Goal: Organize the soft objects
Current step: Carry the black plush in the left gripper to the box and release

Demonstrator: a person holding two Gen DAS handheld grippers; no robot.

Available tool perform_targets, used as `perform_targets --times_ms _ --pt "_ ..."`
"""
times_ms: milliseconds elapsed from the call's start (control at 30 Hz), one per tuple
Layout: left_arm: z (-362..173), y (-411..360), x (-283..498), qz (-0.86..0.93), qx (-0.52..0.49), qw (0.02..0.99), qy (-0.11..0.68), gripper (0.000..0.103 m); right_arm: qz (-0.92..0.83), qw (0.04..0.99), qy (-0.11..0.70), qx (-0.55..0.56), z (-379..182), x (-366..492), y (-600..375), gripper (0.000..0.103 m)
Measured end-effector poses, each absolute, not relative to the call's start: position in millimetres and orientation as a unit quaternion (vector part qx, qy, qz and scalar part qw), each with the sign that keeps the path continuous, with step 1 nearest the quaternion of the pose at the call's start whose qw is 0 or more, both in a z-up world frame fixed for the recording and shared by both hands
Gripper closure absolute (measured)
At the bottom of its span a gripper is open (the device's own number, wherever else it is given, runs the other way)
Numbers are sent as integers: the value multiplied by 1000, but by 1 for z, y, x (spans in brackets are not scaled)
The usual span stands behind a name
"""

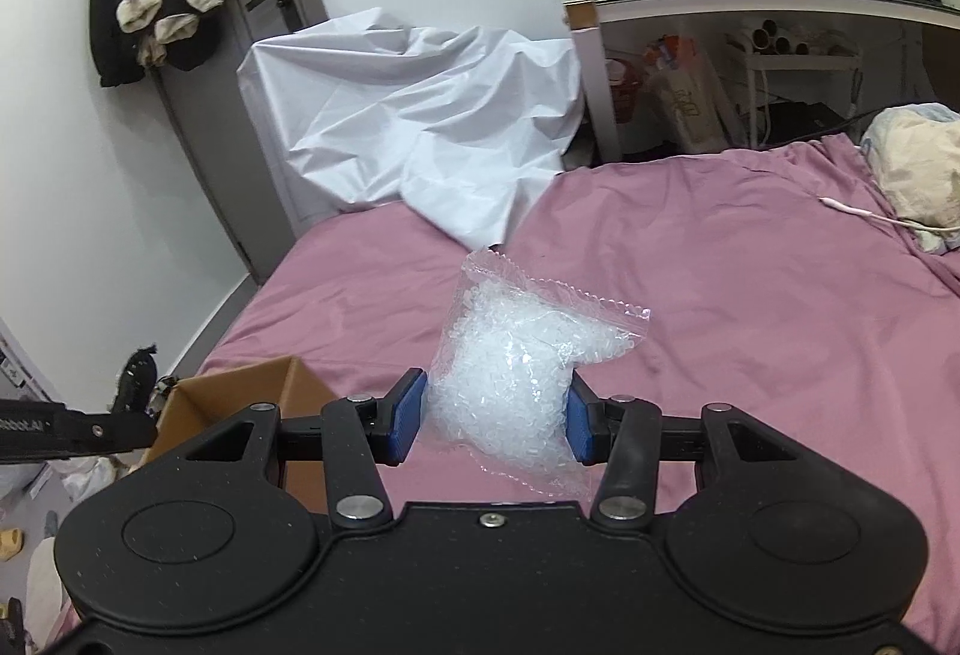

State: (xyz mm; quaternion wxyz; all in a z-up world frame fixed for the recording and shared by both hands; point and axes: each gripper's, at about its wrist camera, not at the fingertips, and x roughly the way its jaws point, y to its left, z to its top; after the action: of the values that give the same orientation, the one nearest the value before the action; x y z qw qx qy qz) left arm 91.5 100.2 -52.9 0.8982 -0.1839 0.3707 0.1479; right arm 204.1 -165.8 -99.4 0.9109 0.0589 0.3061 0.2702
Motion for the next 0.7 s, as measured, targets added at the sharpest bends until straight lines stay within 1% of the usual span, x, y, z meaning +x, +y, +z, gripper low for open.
perform_targets --times_ms 333,500,600,667,700 --pt "-73 120 70 131 -220 888 381 82 304 900 310 49 -94 179 -124 56" --pt "-82 122 67 109 -242 882 390 77 311 898 307 47 -90 172 -109 56" --pt "-89 127 66 98 -267 870 402 65 315 897 308 44 -89 170 -101 56" --pt "-91 133 63 105 -277 867 402 53 318 895 310 43 -88 168 -95 56" --pt "-90 135 61 111 -279 867 397 51 320 894 310 42 -87 167 -92 56"
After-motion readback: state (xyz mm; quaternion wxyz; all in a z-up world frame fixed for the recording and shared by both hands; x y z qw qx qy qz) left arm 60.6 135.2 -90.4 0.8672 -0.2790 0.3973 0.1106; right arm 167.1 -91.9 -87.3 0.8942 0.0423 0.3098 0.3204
